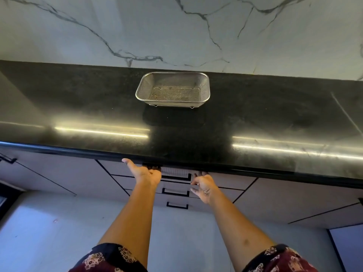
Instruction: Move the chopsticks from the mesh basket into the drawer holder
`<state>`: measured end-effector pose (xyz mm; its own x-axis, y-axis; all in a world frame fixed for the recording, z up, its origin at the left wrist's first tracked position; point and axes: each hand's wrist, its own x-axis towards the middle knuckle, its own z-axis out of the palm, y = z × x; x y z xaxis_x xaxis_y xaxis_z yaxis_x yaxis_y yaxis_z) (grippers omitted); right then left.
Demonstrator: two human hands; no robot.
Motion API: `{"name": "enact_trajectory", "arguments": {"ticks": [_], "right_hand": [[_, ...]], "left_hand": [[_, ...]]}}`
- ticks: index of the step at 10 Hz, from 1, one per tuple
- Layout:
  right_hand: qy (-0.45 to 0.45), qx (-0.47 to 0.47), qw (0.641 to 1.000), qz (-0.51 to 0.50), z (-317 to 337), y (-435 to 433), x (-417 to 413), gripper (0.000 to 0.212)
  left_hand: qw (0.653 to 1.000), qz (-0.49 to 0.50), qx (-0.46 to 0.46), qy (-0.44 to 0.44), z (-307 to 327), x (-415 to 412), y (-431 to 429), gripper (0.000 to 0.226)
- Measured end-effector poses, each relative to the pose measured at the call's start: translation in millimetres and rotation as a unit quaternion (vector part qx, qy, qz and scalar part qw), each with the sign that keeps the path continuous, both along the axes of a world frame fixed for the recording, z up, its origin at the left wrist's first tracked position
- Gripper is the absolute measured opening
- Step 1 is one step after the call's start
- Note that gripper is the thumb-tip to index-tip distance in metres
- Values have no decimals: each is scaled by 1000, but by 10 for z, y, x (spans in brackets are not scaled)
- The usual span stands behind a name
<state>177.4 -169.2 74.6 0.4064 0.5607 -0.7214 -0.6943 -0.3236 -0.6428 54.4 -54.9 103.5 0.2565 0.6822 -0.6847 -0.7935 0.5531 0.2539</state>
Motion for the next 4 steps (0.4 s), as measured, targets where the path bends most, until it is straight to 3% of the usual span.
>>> {"name": "enact_trajectory", "arguments": {"ticks": [2,3,4], "right_hand": [[1,-17,999,29,-36,71,-15,66],[-17,-86,993,80,22,119,6,25],[-82,-165,963,197,163,85,40,57]], "left_hand": [[1000,-13,-9,17,-23,-29,48,100],[999,-29,-13,31,-44,-84,90,102],[988,-96,-6,117,-25,-137,167,108]]}}
